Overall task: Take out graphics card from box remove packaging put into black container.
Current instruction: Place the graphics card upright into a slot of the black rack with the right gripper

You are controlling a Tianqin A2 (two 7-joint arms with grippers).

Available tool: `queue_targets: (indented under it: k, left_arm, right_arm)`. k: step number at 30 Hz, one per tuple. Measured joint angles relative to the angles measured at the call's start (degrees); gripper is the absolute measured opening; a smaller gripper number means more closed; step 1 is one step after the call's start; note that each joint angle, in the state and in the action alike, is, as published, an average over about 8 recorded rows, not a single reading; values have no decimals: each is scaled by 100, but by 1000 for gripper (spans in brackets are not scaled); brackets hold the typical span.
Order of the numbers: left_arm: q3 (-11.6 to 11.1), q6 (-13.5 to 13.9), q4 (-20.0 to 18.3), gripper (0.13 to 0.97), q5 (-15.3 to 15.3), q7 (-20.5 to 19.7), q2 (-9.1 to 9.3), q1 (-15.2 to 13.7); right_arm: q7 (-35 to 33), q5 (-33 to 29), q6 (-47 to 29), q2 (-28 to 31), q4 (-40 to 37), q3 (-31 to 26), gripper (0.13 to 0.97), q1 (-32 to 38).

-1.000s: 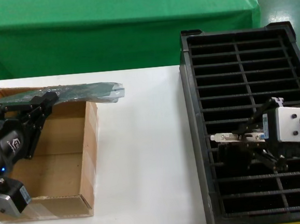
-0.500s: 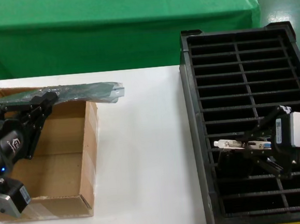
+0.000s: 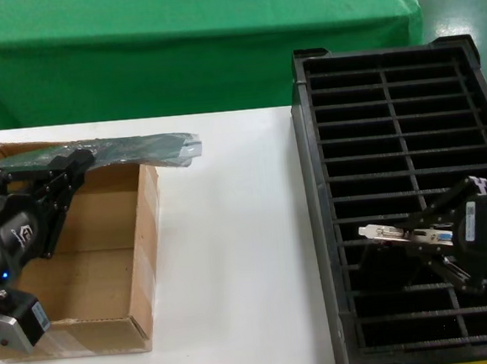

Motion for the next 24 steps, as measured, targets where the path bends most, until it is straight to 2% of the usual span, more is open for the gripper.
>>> queue_targets:
  k: [12,24]
  left_arm:
    - [0,0,0,139,0,0,0,0]
    - [0,0,0,139,0,0,0,0]
  right_arm:
    - [-187,80,252,123,-170,125,186,-238]
    - [-502,-6,548,-32,-314,78,183,-221]
